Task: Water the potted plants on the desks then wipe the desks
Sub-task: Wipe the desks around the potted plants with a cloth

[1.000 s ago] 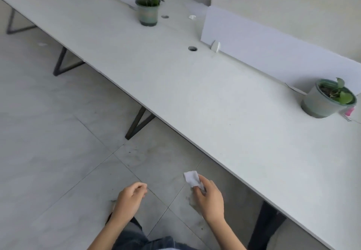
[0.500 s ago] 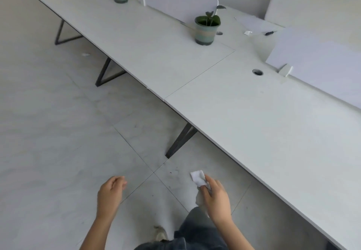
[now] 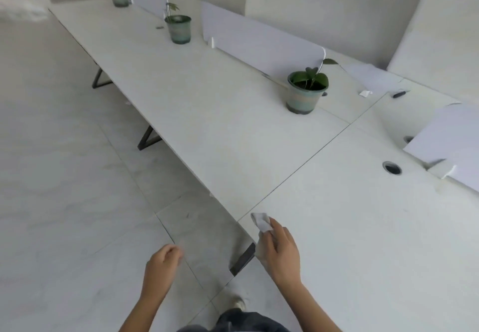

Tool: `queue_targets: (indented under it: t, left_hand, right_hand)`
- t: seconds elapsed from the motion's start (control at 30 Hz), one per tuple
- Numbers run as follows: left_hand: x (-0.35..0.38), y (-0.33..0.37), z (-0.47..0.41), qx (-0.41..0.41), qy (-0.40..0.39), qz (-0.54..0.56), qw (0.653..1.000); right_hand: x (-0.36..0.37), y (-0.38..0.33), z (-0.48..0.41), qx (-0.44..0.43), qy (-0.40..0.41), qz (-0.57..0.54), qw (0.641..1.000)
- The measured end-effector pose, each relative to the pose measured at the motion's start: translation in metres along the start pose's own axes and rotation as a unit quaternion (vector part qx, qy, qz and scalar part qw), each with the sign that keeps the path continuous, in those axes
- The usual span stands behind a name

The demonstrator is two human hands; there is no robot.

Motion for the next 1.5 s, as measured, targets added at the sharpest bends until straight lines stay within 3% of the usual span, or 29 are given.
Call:
queue_targets:
  t: [0.3, 0.4, 0.6, 0.87, 1.13, 1.37, 1.5]
  left_hand:
    - [0.022, 0.071, -0.107, 0.044, -0.028, -0.037, 0.998]
    - [0.022, 0.102, -0.155, 0.084, -0.037, -0.051, 0.994]
    - [0.037, 0.173, -0.264, 0.160, -0.138, -0.083, 0.974]
    - [0.053, 0.243, -0.362, 0.213, -0.258, -0.133, 0.933]
    - [0.073, 0.233, -0.399, 0.208, -0.291, -0.192, 0.914]
    - [0.107, 0.270, -0.414, 0.339, -0.225, -0.327, 0.853]
    - [0.135, 0.288, -0.430, 0.363, -0.206, -0.379, 0.825]
  right_hand:
    - [0.009, -0.008, -0.090, 0.068, 0.097, -0.074, 0.990]
    - [0.017, -0.012, -0.115, 0.075, 0.135, -0.053, 0.987]
    - [0.036, -0.035, -0.178, 0.142, 0.265, -0.052, 0.952]
    - [0.084, -0.071, -0.217, 0.242, 0.363, -0.019, 0.900]
    - [0.102, -0.081, -0.231, 0.276, 0.384, 0.023, 0.881]
    - [0.065, -0.058, -0.274, 0.279, 0.386, 0.112, 0.872]
    - [0.022, -0.039, -0.320, 0.303, 0.361, 0.173, 0.865]
Point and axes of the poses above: each hand's wrist, its own z-axis away from the middle knuckle, its own x-axis out of the palm, y = z × x, the point moved 4 cm from there along -z, towards the middle knuckle, and after that the axes turned 2 degrees about -z, right-handed, at the moved point
